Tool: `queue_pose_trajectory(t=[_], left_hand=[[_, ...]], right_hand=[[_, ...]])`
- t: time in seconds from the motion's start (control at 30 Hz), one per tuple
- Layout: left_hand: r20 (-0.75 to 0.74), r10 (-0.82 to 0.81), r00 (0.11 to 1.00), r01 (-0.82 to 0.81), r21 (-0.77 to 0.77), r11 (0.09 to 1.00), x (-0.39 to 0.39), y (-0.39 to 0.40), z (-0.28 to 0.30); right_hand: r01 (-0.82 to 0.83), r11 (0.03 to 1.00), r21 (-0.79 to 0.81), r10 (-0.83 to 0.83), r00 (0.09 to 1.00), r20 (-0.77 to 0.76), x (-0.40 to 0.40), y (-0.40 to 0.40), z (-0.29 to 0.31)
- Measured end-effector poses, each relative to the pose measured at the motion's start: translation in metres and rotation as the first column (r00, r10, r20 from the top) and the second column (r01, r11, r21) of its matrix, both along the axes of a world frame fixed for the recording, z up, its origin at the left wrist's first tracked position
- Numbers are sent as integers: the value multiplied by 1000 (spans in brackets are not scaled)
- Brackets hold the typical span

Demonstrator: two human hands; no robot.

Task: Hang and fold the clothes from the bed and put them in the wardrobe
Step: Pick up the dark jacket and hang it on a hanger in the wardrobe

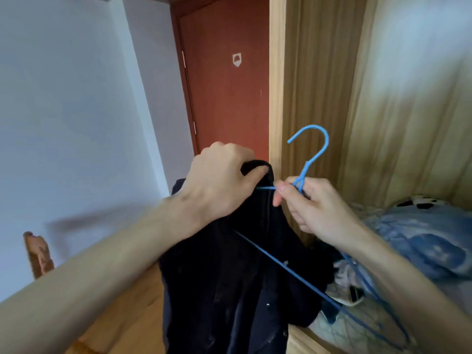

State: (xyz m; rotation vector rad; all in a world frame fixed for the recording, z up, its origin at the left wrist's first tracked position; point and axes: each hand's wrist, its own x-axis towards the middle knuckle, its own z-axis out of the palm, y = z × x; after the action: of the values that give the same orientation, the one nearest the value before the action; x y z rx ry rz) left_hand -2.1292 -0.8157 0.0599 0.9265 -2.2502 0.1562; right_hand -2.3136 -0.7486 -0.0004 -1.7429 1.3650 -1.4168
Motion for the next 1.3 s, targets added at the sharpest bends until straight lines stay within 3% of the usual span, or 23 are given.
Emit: queue_pose_trajectory(t=[0.1,0.23,0.33,0.4,0.6,0.8,0.9,0.97,1.07,1.13,1.23,1.27,1.3], left_hand=[[35,77,996,-75,-32,997,7,20,-10],[47,-49,998,49,4,999,38,31,-19],[2,-94,996,93,-133,987,57,27,-27],[71,-72,995,85,-193,977,66,13,-30],[271,-102,957,137,-114,984,84,-12,-34],[134,-176,975,170,61,984,88,-19,-48],[-37,-172,984,176,180,968,96,-18,-54],[-127,-135,983,161,228,960,103,-16,-54],[-251,-121,960,191,276,942,109,-15,-54],[-304,-120,945,213,297,931,110,-10,-53],[-341,-119,932,229,304,924,112,-2,-51],[-352,-114,929,229,302,926,114,1,-49],[-362,-106,926,222,296,929,117,4,-46]], right_hand=[[-39,999,-14,41,990,133,26,-10,-18],[-75,993,-86,92,972,217,42,-14,-29],[-101,984,-144,132,965,227,49,-12,-24],[-126,979,-162,158,967,201,55,-12,-19],[-164,981,-107,184,960,212,62,-15,-19],[-223,970,96,211,971,115,46,-17,-16],[-380,873,304,343,924,171,19,-21,-32],[-383,838,388,328,923,202,12,-23,-53],[-277,887,370,258,961,102,32,-25,-86],[-186,957,223,192,981,-6,60,-18,-101],[112,993,38,-99,964,-248,90,-9,-125],[112,991,79,-89,965,-248,100,-8,-130],[29,990,137,-12,992,-125,108,-6,-134]])
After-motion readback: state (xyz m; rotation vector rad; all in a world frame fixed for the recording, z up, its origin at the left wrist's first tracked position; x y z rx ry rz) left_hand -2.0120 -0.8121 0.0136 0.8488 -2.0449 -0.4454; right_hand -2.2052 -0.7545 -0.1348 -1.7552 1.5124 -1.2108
